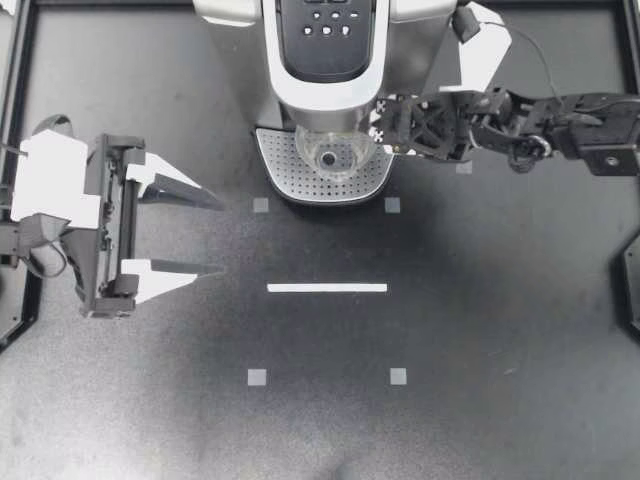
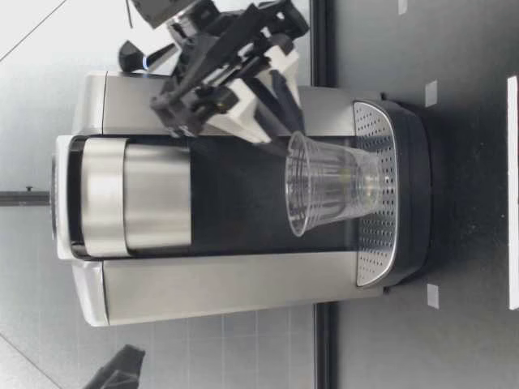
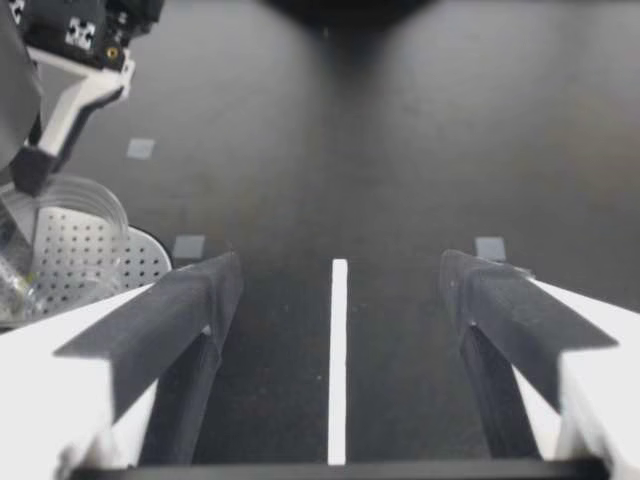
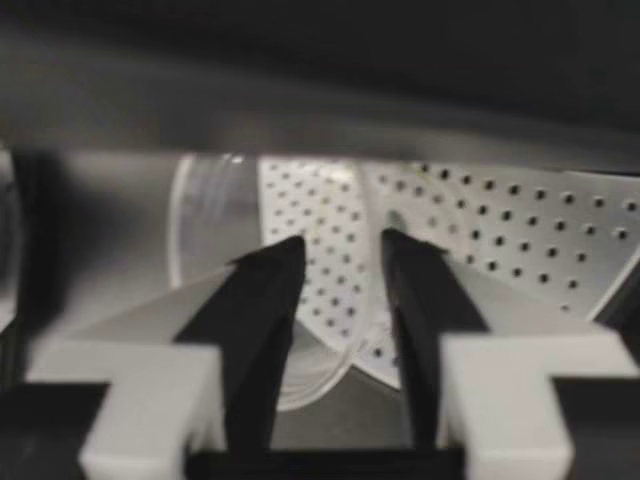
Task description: Place the coffee capsule inside the capsule container, then place the cup onto the center of the cup tray, then push the 'Hot Water' and 'Travel Mug' buttons.
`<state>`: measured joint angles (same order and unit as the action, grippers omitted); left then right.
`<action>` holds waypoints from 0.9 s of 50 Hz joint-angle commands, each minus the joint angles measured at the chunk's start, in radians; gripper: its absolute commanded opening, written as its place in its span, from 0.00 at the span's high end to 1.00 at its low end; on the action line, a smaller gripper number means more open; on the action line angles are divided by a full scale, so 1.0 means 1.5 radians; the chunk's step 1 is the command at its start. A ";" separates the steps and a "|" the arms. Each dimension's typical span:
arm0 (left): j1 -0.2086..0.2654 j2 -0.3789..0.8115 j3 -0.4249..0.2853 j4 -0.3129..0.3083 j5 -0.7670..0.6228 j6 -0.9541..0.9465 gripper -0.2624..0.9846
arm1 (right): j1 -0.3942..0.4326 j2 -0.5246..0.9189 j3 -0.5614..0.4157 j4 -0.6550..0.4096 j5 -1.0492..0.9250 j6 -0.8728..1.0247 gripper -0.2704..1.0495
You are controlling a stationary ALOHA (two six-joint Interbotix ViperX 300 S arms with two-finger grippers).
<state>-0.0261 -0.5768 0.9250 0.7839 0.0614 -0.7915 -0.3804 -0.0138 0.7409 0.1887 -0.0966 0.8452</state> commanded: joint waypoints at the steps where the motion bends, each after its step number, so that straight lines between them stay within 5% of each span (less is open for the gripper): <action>1: 0.002 -0.009 -0.008 -0.002 -0.006 -0.001 0.20 | 0.007 -0.033 -0.004 -0.007 -0.006 -0.006 0.44; 29: 0.002 -0.010 0.001 -0.014 -0.026 -0.001 0.20 | 0.004 -0.154 0.127 -0.018 -0.007 -0.009 0.41; 36: 0.002 -0.010 0.005 -0.021 -0.036 -0.002 0.20 | 0.022 -0.199 0.161 -0.085 -0.008 -0.026 0.41; 45: 0.002 -0.006 0.009 -0.027 -0.053 -0.001 0.20 | 0.087 -0.231 0.176 -0.264 -0.009 -0.095 0.41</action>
<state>-0.0261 -0.5829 0.9495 0.7455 -0.0031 -0.7946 -0.2899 -0.3359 1.0140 -0.1273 -0.0982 0.7286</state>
